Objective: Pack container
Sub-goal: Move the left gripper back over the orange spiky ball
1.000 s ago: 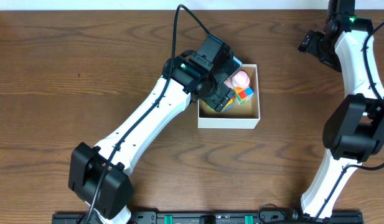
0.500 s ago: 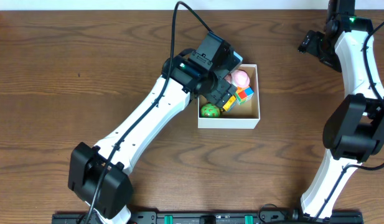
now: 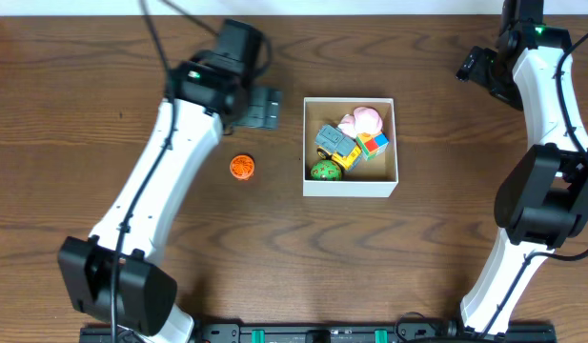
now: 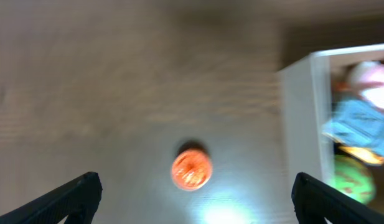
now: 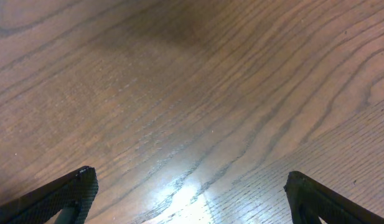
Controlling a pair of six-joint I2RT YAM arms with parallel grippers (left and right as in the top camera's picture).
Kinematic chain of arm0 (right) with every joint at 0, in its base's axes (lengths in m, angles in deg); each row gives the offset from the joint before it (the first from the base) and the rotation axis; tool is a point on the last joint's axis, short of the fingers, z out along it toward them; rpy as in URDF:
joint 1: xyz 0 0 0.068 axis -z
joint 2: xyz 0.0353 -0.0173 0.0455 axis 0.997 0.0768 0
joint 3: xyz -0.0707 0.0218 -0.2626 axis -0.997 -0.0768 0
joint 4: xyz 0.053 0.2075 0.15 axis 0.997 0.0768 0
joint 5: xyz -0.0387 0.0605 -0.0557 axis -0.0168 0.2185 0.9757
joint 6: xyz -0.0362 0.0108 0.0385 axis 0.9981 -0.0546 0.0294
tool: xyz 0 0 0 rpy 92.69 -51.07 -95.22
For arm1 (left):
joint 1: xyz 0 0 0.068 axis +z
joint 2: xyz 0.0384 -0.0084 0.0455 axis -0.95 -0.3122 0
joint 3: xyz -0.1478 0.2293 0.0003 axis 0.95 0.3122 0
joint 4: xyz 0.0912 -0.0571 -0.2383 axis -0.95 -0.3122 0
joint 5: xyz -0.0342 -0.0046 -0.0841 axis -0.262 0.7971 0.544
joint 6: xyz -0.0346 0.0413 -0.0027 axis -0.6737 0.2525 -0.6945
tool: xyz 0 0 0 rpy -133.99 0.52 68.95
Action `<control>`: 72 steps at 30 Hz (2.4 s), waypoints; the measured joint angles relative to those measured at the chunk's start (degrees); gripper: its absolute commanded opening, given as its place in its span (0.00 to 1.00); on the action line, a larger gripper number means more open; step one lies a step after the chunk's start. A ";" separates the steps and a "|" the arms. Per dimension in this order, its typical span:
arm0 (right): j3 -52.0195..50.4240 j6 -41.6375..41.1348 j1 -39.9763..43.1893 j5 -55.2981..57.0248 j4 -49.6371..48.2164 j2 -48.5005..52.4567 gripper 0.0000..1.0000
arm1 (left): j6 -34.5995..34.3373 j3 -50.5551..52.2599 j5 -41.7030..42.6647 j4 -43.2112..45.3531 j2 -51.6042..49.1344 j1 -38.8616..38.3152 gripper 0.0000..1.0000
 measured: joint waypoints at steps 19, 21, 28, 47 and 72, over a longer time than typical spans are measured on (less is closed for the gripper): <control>0.00 0.00 0.00 0.00 0.00 0.00 0.99 | -7.02 10.88 -0.76 0.59 0.00 5.62 0.98; 0.00 0.00 0.00 0.00 0.00 0.00 0.99 | -7.26 11.85 -0.68 1.22 0.00 5.62 0.98; 0.00 0.00 0.00 0.00 0.00 0.00 0.99 | -7.48 15.58 2.40 4.72 -0.33 5.62 0.98; 0.00 0.00 0.00 -0.02 0.00 0.00 0.99 | -7.48 19.12 5.11 9.29 -10.69 5.62 0.98; 0.00 0.00 0.00 0.00 0.00 0.00 0.99 | -7.48 19.12 8.46 11.72 -12.68 2.60 0.98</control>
